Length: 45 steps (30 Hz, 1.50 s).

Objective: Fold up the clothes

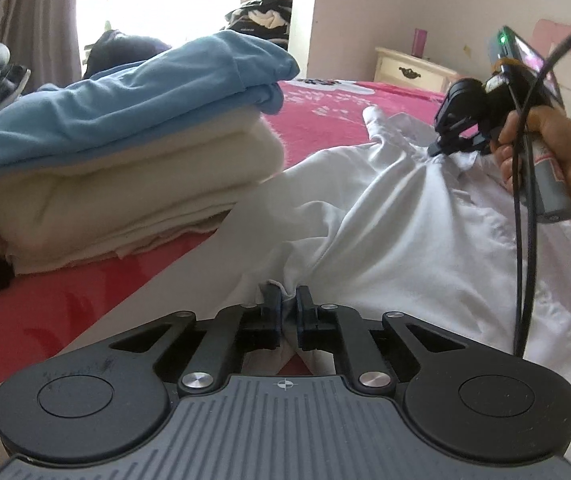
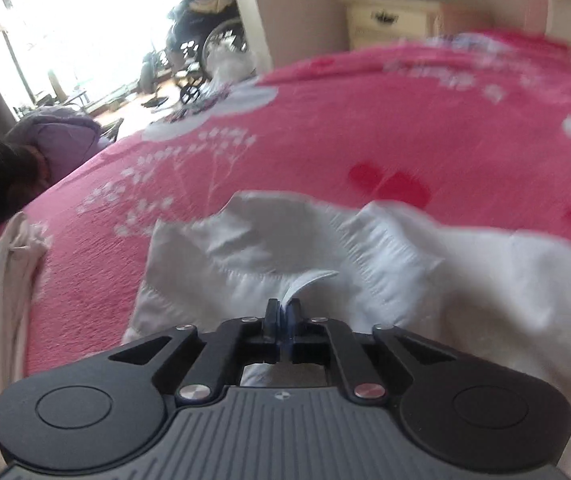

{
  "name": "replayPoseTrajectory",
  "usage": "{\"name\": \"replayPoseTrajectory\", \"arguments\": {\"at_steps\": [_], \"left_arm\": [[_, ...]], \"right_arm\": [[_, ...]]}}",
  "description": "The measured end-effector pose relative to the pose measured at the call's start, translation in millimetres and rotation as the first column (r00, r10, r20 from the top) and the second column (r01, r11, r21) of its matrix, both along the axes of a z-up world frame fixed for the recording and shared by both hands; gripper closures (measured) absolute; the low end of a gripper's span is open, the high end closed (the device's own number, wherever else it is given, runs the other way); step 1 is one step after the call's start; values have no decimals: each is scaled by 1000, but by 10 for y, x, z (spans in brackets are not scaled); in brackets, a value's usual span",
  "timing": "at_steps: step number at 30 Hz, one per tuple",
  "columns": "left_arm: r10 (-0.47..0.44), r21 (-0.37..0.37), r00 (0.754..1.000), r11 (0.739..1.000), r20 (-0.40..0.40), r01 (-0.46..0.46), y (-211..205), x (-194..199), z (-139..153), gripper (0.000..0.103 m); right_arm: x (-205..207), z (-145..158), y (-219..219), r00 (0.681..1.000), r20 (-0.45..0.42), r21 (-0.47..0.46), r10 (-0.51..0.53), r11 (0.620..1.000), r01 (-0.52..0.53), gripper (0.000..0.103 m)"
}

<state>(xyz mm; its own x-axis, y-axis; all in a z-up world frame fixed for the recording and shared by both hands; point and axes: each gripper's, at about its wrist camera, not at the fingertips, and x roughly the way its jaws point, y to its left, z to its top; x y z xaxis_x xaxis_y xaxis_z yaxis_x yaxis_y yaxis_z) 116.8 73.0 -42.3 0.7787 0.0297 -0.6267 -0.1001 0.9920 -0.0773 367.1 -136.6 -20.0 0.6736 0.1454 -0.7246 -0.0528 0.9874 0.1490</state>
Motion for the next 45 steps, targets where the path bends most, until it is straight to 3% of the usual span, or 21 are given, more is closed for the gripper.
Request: {"name": "replayPoseTrajectory", "arguments": {"at_steps": [3, 5, 7, 10, 13, 15, 17, 19, 21, 25, 28, 31, 36, 38, 39, 40, 45], "left_arm": [[-4, -21, 1000, 1000, 5, 4, 29, -30, 0, 94], [-5, -37, 1000, 999, 6, 5, 52, -42, -8, 93], [-6, -46, 1000, 999, 6, 6, 42, 16, -13, 91], [-4, -41, 1000, 999, 9, 4, 42, 9, -13, 89], [0, -34, 1000, 999, 14, 1, 40, -15, -10, 86], [4, -36, 1000, 999, 16, -4, 52, -39, -2, 85], [8, -36, 1000, 999, 18, -7, 66, -53, 3, 84], [9, -29, 1000, 1000, 21, -9, 73, -57, 11, 82], [13, -21, 1000, 1000, 25, -12, 79, -69, 22, 82], [30, -28, 999, 999, 28, -29, 133, -91, 43, 76], [49, -39, 998, 998, 29, -47, 173, -86, 50, 70], [65, -36, 998, 997, 25, -64, 197, -72, 53, 65], [81, -32, 996, 996, 29, -80, 227, -94, 30, 59], [86, -31, 996, 996, 36, -85, 237, -112, 26, 56], [88, -30, 995, 996, 38, -87, 242, -115, 25, 55], [90, -29, 995, 996, 40, -89, 243, -119, 23, 54], [104, -22, 994, 994, 29, -103, 244, -107, -10, 50]], "right_arm": [[-100, 194, 5, 995, 104, -44, 9, 999, -5, 91], [-209, 372, 83, 981, 165, -45, 106, 994, -100, 91], [-269, 511, 246, 955, 116, -8, 274, 961, -275, 90], [-380, 592, 578, 910, 46, -100, 412, 909, -406, 91], [-482, 656, 744, 913, 44, -218, 405, 896, -386, 90], [-506, 676, 788, 903, 24, -183, 428, 890, -417, 90], [-498, 598, 866, 873, -59, -95, 484, 868, -488, 90], [-527, 471, 1025, 832, -139, -91, 536, 830, -550, 91], [-488, 302, 1163, 814, -228, -109, 534, 817, -567, 91], [-266, 4, 1227, 853, -277, -135, 441, 862, -489, 92], [-133, -44, 1248, 867, -206, -121, 453, 868, -482, 92], [12, -85, 1253, 895, -164, -87, 415, 898, -432, 96], [89, 201, 895, 952, -9, 83, 307, 949, -305, 91], [97, 347, 749, 959, 5, 95, 282, 955, -281, 78], [102, 389, 708, 959, 0, 76, 285, 956, -284, 70], [107, 419, 681, 956, -10, 47, 293, 955, -293, 67], [97, 397, 669, 945, -53, -110, 322, 939, -326, 66]]}}
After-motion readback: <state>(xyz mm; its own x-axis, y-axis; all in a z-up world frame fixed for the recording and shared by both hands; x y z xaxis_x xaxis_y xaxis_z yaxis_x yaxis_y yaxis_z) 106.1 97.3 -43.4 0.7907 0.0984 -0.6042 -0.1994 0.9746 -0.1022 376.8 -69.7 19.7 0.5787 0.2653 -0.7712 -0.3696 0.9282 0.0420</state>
